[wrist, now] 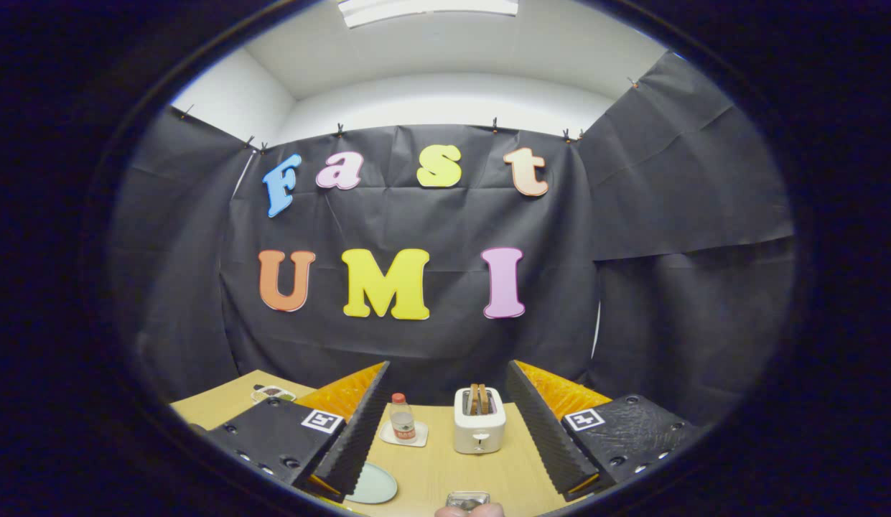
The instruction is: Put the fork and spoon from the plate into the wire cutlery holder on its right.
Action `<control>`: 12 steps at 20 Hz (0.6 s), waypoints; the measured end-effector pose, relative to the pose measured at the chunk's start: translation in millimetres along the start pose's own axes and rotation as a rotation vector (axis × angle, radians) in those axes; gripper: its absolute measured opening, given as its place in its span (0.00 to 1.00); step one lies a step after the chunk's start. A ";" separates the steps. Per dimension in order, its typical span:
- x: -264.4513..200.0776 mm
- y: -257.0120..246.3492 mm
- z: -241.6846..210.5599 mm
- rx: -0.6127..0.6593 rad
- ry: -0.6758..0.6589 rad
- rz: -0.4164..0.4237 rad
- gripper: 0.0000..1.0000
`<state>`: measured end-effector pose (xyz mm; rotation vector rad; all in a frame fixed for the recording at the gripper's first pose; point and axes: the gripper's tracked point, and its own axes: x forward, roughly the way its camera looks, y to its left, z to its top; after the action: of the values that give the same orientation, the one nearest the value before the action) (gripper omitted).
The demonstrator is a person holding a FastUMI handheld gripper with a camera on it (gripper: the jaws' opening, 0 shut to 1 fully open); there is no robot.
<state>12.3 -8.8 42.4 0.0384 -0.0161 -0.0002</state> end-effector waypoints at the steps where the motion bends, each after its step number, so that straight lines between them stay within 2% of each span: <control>1: -0.5 2.2 -0.2 0.004 0.003 0.006 0.96; 12: 2.2 10.8 -10.9 0.010 0.037 0.027 0.97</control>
<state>14.6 2.4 31.9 0.0485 0.0199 0.0275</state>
